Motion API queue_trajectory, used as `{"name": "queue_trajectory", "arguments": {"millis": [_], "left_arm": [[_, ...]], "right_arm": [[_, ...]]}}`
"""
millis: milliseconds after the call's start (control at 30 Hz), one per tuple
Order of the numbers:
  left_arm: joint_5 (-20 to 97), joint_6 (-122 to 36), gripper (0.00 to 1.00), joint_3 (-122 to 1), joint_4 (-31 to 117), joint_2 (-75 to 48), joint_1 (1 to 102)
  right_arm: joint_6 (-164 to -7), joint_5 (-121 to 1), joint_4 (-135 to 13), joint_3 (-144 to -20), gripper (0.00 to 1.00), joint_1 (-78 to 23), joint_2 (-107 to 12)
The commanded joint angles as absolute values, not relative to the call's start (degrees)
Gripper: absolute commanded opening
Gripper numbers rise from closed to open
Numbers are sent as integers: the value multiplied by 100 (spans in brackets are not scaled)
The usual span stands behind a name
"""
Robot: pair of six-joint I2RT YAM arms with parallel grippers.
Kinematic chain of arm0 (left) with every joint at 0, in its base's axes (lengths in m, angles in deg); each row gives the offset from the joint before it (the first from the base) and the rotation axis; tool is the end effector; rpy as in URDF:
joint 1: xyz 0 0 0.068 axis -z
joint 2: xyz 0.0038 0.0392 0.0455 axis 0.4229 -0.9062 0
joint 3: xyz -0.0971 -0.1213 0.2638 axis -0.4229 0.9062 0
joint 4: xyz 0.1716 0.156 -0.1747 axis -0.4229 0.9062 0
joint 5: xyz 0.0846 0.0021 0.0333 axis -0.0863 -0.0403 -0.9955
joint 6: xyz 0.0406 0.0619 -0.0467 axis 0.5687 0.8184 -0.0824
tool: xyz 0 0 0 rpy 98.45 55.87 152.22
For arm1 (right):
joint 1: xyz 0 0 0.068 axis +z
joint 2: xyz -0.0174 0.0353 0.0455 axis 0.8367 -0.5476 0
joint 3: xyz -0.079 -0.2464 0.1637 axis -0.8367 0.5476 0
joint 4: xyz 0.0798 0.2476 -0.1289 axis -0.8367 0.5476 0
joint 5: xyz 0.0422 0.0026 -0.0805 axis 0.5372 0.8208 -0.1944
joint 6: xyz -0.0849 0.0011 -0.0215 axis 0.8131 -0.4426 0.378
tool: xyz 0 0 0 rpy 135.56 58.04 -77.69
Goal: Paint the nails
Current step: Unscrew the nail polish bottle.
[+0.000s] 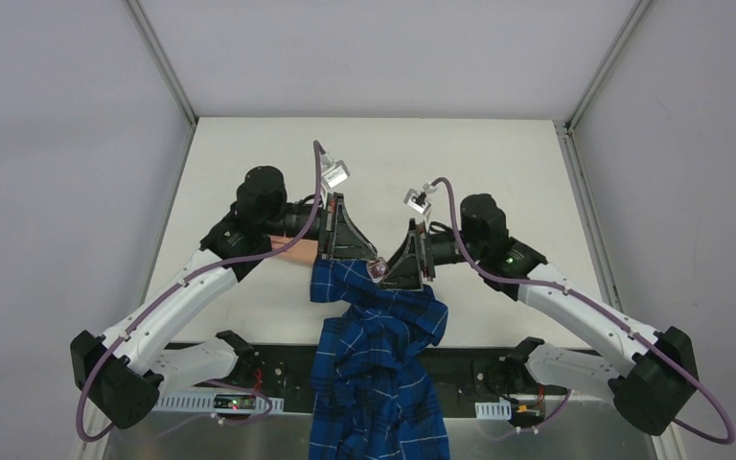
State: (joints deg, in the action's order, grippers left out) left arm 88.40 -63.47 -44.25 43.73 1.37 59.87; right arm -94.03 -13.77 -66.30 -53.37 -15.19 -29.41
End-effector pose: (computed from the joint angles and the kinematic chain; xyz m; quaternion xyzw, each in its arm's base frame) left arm 0.1829 -0.2078 0.4029 0.3473 0.6291 -0.6268 0.3013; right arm 0.1699 0.2344 0.3398 -0.4349 0.6060 0.5769 0.3329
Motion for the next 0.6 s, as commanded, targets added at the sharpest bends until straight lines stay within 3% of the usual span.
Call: {"name": "queue_trajectory", "arguments": {"millis": [0, 300, 567], "left_arm": [[8520, -6229, 0, -4344, 3951, 537, 6018], [8000, -6504, 0, -4090, 3603, 794, 6009], [8009, -6535, 0, -4066, 3539, 837, 6000]], "right_arm": [[-9851, -2100, -7853, -4755, 72, -1519, -2308], [-10897, -2951, -11008, -3506, 74, -1368, -1863], [-10559, -3065, -11068, -3860, 70, -933, -2196]]}}
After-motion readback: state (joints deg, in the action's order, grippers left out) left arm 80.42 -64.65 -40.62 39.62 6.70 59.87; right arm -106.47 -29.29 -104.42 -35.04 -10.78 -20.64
